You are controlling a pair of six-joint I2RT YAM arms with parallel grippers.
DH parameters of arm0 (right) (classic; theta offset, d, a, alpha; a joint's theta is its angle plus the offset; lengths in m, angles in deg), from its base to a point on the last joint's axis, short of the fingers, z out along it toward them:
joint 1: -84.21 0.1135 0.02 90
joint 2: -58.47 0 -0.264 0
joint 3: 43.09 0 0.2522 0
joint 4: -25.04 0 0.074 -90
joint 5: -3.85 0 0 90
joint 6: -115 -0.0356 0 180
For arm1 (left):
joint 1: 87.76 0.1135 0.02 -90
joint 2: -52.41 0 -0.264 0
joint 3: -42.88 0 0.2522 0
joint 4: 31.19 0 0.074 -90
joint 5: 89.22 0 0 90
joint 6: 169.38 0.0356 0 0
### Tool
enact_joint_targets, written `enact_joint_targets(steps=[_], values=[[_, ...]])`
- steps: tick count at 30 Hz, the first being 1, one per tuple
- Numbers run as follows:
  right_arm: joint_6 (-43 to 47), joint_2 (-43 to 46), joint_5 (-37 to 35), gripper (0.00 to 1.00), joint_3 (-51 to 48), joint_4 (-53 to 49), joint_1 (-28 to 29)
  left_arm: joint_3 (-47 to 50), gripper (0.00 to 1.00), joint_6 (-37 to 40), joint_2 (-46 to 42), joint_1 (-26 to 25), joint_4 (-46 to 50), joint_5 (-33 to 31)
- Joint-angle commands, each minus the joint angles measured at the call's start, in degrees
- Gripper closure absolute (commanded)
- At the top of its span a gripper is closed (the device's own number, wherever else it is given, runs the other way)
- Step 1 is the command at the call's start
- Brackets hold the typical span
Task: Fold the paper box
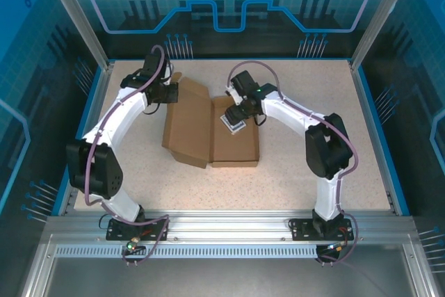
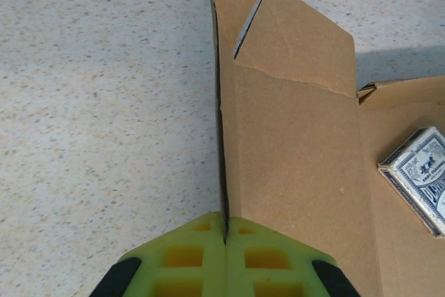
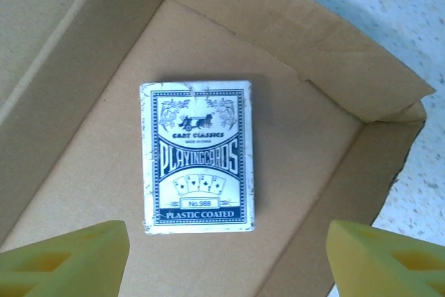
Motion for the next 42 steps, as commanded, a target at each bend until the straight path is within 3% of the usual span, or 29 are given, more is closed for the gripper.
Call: enact_joint_targets(steps=[1,12,16,22,28,35,42], values=[[-0.6,3.31,1.04,0.25,-3.27,2.29,-1.93,-2.69,0.97,-0.06,1.96,-1.13,-2.36,4.36],[-0.78,11.3,2.06,0.24,-12.71,5.0,-8.88,-13.94,0.86,0.5,12.83,-4.79,-1.84,9.69],[-0.62,13.02,1.83,0.24,-15.03,6.24,-11.16,-20.64,0.75,0.91,16.78,-6.12,0.06,12.03],[-0.02,12.93,1.54,0.24,-15.2,7.1,-13.13,-24.29,0.5,2.26,15.32,-6.9,0.02,12.02],[-0.42,12.32,5.16,0.24,-16.25,8.75,-11.2,-15.62,0.32,3.64,5.88,-6.89,-6.09,7.15],[1.0,11.51,4.88,0.24,-16.53,8.48,-7.11,1.11,0.28,1.13,-8.93,-6.9,-16.8,6.37],[-1.74,16.72,7.17,0.24,-21.57,8.13,-4.25,17.82,0.26,-1.37,-22.83,-6.9,-24.56,5.02]])
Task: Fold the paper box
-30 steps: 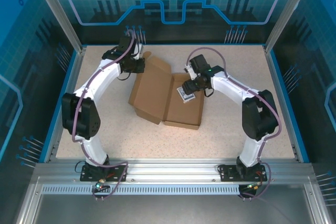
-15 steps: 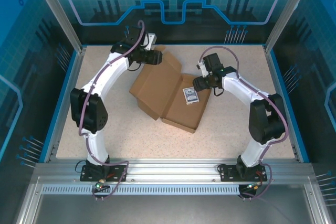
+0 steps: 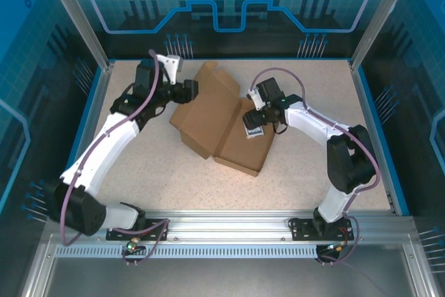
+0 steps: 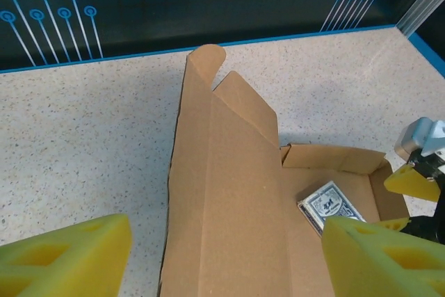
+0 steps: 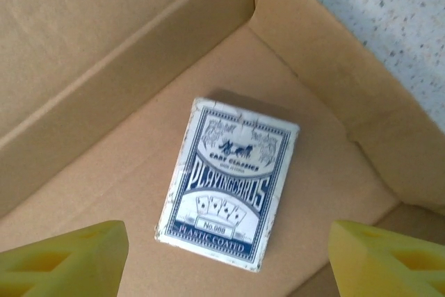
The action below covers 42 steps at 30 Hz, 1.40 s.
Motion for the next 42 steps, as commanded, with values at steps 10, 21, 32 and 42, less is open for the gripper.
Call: enact_joint_targets(steps=[10,21,32,42], values=[[-10.43,20.46,6.23,0.17,-20.32,-3.14,4.3,13.79,0.25,-4.92,-9.81,0.1,-10.13,-1.08],[-14.51,25.48,12.63,0.12,-29.31,-5.33,4.6,18.73,0.24,-5.14,-14.49,0.18,-12.99,-5.66],[-19.63,23.7,21.92,0.13,-32.23,5.94,8.74,21.53,0.21,-4.83,-18.13,0.61,-14.39,-9.52],[-23.59,18.92,23.43,0.14,-30.76,14.0,13.56,23.24,0.2,-5.11,-19.51,2.02,-14.6,-10.78]])
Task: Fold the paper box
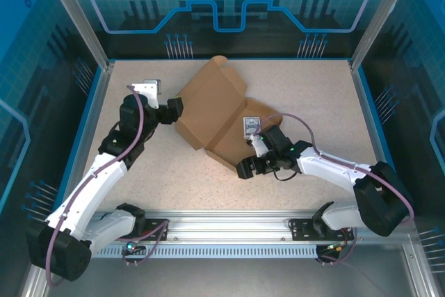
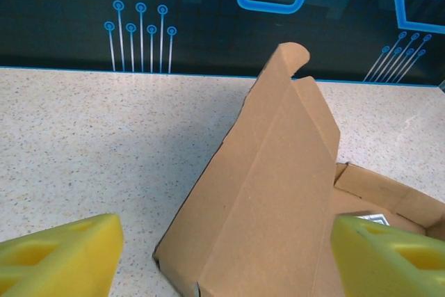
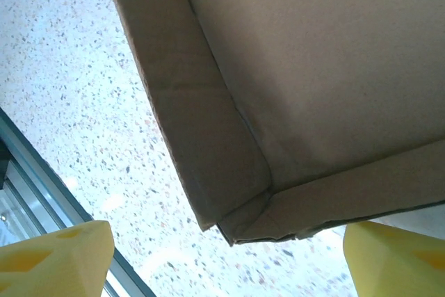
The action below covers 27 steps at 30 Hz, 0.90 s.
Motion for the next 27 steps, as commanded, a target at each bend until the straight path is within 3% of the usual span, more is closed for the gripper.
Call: enact_joint_targets(steps=[1,17,27], values=[[-2.61,-2.67,1.58,0.14,1.48,5.0,2.15,1.35,0.21,-1.04,-1.9,0.69,-1.33,-1.34],[-2.89,-20.67,5.2,0.16,16.94,11.77,10.31,6.61,0.2,-2.93,-4.3,2.07,-0.09,-2.51],[3.74,-15.2,1.86,0.16,18.25,3.23,9.91,11.22,0.2,-9.54,0.46,2.14,-5.05,4.75]])
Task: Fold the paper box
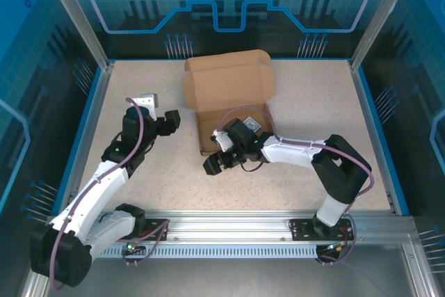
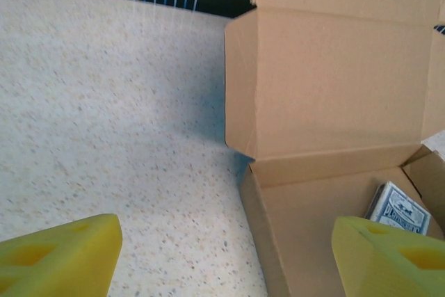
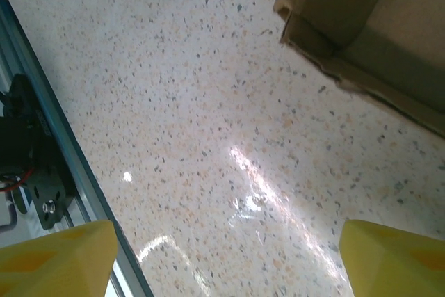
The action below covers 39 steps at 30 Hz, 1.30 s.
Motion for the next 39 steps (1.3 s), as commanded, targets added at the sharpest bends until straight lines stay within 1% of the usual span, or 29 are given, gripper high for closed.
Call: enact_joint_targets(steps=[1,4,7,9,12,14,17,20,25,30,33,39], values=[[4.19,4.8,-1.88,0.16,1.34,-5.32,-0.27,1.5,0.2,-3.88,2.36,0.36,-4.03,4.42],[6.55,7.65,-3.26,0.16,1.98,-7.44,-2.13,1.87,0.2,-4.67,4.95,0.36,-6.42,5.82],[9.27,9.69,-5.19,0.16,4.04,-9.56,-5.48,1.28,0.2,-4.39,7.44,0.44,-8.56,5.97],[10.88,10.63,-7.78,0.16,5.96,-10.16,-8.68,0.24,0.2,-3.59,9.37,0.52,-9.56,5.58],[11.43,11.35,-13.15,0.15,8.87,-9.08,-15.2,-2.22,0.2,-1.87,13.33,1.44,-10.66,4.95],[11.8,10.9,-14.43,0.14,10.7,-6.74,-20.15,-4.59,0.19,-0.74,16.53,2.81,-10.83,5.38],[12.96,7.72,-12.53,0.13,15.72,-6.43,-26.95,-7.45,0.17,0.33,20.6,4.49,-12.24,6.38],[13.88,2.78,-10.37,0.13,20.96,-6.62,-31.92,-10.35,0.16,0.45,24.29,6.0,-13.91,8.74],[16.35,-6.64,-9.06,0.14,29.94,-7.17,-36.73,-15.5,0.16,-0.25,31.04,7.6,-15.93,12.55],[17.28,-15.05,-4.58,0.15,37.94,-6.77,-39.96,-22.19,0.18,1.63,37.31,9.0,-14.22,16.59],[18.88,-19.87,-2.09,0.18,43.72,-8.49,-41.01,-26.15,0.22,3.02,40.89,9.79,-12.44,19.09],[21.56,-26.65,2.47,0.25,51.76,-11.72,-42.43,-32.28,0.38,4.44,46.28,11.06,-9.55,23.8]])
